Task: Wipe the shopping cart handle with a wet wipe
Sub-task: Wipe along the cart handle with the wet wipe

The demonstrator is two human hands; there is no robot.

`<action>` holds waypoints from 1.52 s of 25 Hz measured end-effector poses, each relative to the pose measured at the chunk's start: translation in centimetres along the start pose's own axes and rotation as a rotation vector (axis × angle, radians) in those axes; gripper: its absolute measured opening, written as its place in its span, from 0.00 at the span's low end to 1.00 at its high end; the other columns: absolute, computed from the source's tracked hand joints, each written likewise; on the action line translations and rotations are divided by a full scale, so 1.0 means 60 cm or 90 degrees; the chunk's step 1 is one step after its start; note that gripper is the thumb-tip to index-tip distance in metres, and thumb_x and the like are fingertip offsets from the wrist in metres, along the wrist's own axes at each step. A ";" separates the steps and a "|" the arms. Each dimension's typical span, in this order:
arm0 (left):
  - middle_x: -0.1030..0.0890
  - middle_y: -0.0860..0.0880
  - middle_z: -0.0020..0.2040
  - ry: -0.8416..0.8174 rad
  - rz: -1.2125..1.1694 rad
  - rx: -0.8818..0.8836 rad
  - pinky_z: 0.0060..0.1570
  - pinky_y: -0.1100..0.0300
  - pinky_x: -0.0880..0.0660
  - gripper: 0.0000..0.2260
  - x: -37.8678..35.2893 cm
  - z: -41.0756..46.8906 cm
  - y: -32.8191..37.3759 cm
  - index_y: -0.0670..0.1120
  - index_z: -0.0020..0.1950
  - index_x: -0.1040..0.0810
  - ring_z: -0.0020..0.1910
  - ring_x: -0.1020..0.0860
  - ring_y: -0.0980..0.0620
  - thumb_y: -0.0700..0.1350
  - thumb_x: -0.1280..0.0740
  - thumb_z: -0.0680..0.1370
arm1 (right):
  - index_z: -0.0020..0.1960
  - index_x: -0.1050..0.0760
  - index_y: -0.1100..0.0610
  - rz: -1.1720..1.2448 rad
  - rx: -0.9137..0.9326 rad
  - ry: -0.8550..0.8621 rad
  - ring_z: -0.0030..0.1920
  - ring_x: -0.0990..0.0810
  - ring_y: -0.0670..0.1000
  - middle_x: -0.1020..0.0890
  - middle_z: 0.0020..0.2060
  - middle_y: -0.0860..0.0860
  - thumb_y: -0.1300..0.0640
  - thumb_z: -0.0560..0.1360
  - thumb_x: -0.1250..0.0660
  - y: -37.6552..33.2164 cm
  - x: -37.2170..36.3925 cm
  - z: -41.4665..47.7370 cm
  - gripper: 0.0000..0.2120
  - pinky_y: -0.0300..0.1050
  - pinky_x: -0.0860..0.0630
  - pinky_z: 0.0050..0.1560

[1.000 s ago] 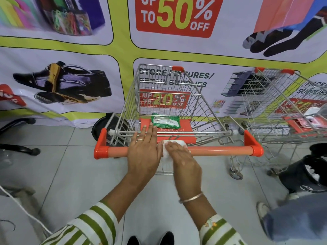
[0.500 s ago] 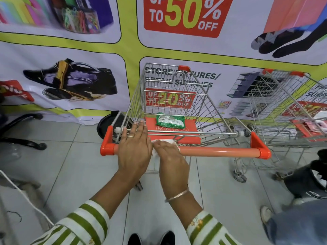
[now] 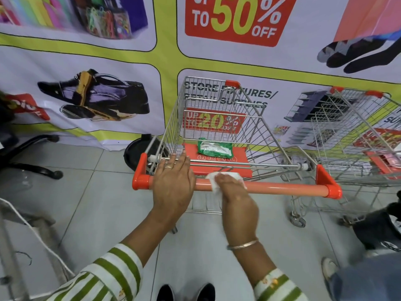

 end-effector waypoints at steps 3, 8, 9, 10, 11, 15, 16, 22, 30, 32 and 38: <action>0.24 0.45 0.65 0.015 -0.017 0.001 0.70 0.48 0.38 0.23 0.006 0.001 -0.005 0.42 0.65 0.27 0.67 0.29 0.45 0.48 0.52 0.77 | 0.52 0.19 0.57 0.026 0.022 -0.027 0.52 0.17 0.50 0.15 0.50 0.52 0.62 0.70 0.30 0.007 0.007 0.012 0.11 0.42 0.25 0.58; 0.17 0.42 0.55 0.075 -0.033 -0.002 0.62 0.43 0.30 0.23 0.024 -0.005 0.001 0.39 0.56 0.20 0.57 0.20 0.43 0.48 0.50 0.76 | 0.51 0.19 0.59 -0.014 -0.121 0.095 0.51 0.17 0.56 0.15 0.49 0.56 0.64 0.73 0.34 0.125 0.096 0.006 0.08 0.51 0.23 0.54; 0.17 0.42 0.54 0.075 -0.037 -0.001 0.62 0.43 0.30 0.23 0.025 -0.006 0.002 0.39 0.55 0.20 0.57 0.20 0.43 0.48 0.50 0.76 | 0.51 0.19 0.60 -0.030 -0.137 0.107 0.50 0.17 0.57 0.15 0.49 0.57 0.66 0.73 0.33 0.119 0.091 0.003 0.08 0.49 0.22 0.52; 0.17 0.43 0.54 0.073 -0.039 -0.002 0.62 0.44 0.30 0.23 0.024 -0.006 0.002 0.39 0.55 0.20 0.57 0.20 0.43 0.48 0.50 0.76 | 0.51 0.19 0.59 -0.028 -0.143 0.101 0.49 0.16 0.56 0.15 0.49 0.56 0.66 0.71 0.32 0.099 0.074 0.004 0.09 0.46 0.22 0.50; 0.17 0.43 0.55 0.070 -0.041 -0.003 0.63 0.44 0.30 0.23 0.022 -0.005 0.000 0.40 0.56 0.20 0.57 0.21 0.43 0.48 0.50 0.76 | 0.50 0.19 0.59 -0.022 -0.129 0.079 0.49 0.16 0.55 0.14 0.48 0.56 0.67 0.70 0.31 0.067 0.046 0.006 0.10 0.44 0.23 0.49; 0.18 0.43 0.56 0.071 -0.034 -0.013 0.64 0.45 0.31 0.23 0.016 -0.002 -0.008 0.40 0.57 0.21 0.59 0.22 0.44 0.48 0.50 0.76 | 0.50 0.18 0.59 -0.031 0.058 0.001 0.47 0.15 0.51 0.14 0.47 0.54 0.69 0.64 0.27 -0.021 -0.003 0.004 0.16 0.43 0.21 0.51; 0.18 0.43 0.57 0.071 -0.032 -0.015 0.64 0.46 0.32 0.23 0.015 -0.002 -0.008 0.40 0.58 0.21 0.59 0.22 0.44 0.48 0.50 0.76 | 0.50 0.19 0.59 -0.029 0.062 0.010 0.47 0.16 0.51 0.14 0.47 0.53 0.65 0.67 0.31 0.007 0.019 0.008 0.12 0.41 0.22 0.50; 0.18 0.44 0.57 0.089 -0.039 -0.012 0.65 0.45 0.32 0.22 0.012 -0.007 0.004 0.41 0.57 0.20 0.59 0.22 0.44 0.48 0.50 0.76 | 0.52 0.20 0.57 -0.047 -0.198 0.090 0.48 0.16 0.57 0.15 0.50 0.55 0.70 0.71 0.33 0.159 0.101 0.004 0.13 0.44 0.23 0.46; 0.18 0.44 0.58 0.067 -0.035 -0.010 0.65 0.46 0.33 0.23 0.012 -0.003 -0.003 0.41 0.58 0.21 0.61 0.23 0.44 0.48 0.51 0.76 | 0.51 0.19 0.57 0.025 0.027 -0.015 0.51 0.17 0.50 0.14 0.49 0.52 0.56 0.70 0.41 0.005 0.018 0.010 0.16 0.45 0.22 0.54; 0.18 0.44 0.58 0.069 -0.032 -0.012 0.65 0.46 0.32 0.23 0.013 -0.004 -0.001 0.41 0.58 0.21 0.60 0.22 0.44 0.48 0.51 0.76 | 0.52 0.20 0.58 0.008 -0.089 0.024 0.53 0.18 0.54 0.15 0.50 0.55 0.57 0.71 0.43 0.098 0.069 0.014 0.16 0.47 0.24 0.55; 0.18 0.45 0.58 0.063 -0.031 -0.012 0.66 0.47 0.33 0.23 0.008 -0.003 0.002 0.42 0.59 0.21 0.61 0.23 0.45 0.49 0.52 0.77 | 0.49 0.20 0.55 -0.067 -0.188 0.033 0.45 0.16 0.56 0.15 0.47 0.55 0.59 0.74 0.36 0.100 0.058 0.015 0.07 0.43 0.22 0.40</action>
Point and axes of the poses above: each hand's wrist, its own z-axis towards the middle knuckle, its own x-axis out of the back of the hand, y = z × x, the point moved 7 cm from there along z, towards the middle knuckle
